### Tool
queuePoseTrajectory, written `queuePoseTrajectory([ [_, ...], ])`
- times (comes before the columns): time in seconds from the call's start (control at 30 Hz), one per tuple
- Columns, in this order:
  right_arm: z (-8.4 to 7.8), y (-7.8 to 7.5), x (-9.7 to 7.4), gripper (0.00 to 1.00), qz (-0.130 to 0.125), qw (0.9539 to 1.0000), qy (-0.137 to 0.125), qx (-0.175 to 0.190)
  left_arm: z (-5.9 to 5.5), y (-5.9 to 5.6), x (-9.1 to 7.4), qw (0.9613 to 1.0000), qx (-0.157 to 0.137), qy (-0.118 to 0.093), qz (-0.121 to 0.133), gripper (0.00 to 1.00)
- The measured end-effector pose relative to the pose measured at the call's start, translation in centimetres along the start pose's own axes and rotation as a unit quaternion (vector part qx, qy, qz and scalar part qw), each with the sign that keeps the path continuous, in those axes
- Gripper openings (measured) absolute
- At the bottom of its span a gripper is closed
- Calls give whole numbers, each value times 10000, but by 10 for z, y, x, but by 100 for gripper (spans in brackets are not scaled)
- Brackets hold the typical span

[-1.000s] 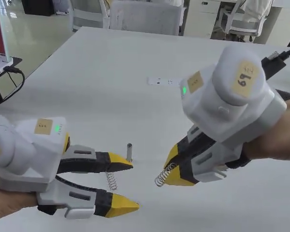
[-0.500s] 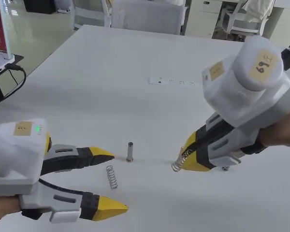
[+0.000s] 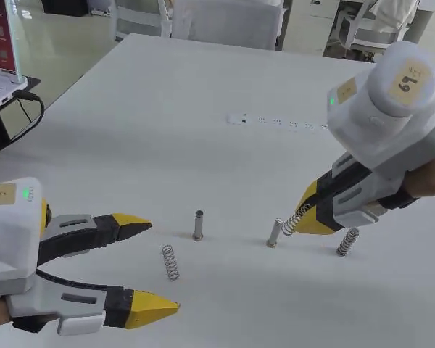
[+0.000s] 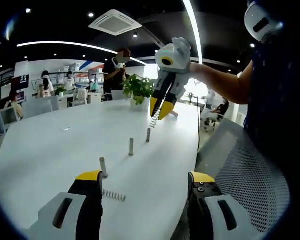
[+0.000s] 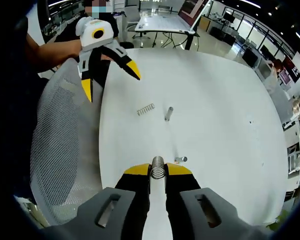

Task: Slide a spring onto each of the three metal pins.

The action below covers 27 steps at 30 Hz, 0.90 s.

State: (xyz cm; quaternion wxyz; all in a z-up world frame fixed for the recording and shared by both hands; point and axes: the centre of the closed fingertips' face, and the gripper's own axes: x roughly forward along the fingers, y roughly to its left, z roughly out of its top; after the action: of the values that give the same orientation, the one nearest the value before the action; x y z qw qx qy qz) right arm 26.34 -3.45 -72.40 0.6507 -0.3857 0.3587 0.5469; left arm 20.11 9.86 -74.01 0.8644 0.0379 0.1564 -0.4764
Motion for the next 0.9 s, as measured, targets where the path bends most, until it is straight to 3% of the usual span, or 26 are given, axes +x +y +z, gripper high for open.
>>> queuePoseTrajectory([
  [0.53,-8,-36,15,8,-89,9996,264,105,-2,9,-15,9994,-90,-97,326,71],
  [0.9,-12,-45,39,8,94,9985,540,46,0,11,-18,9991,-98,-146,390,73],
])
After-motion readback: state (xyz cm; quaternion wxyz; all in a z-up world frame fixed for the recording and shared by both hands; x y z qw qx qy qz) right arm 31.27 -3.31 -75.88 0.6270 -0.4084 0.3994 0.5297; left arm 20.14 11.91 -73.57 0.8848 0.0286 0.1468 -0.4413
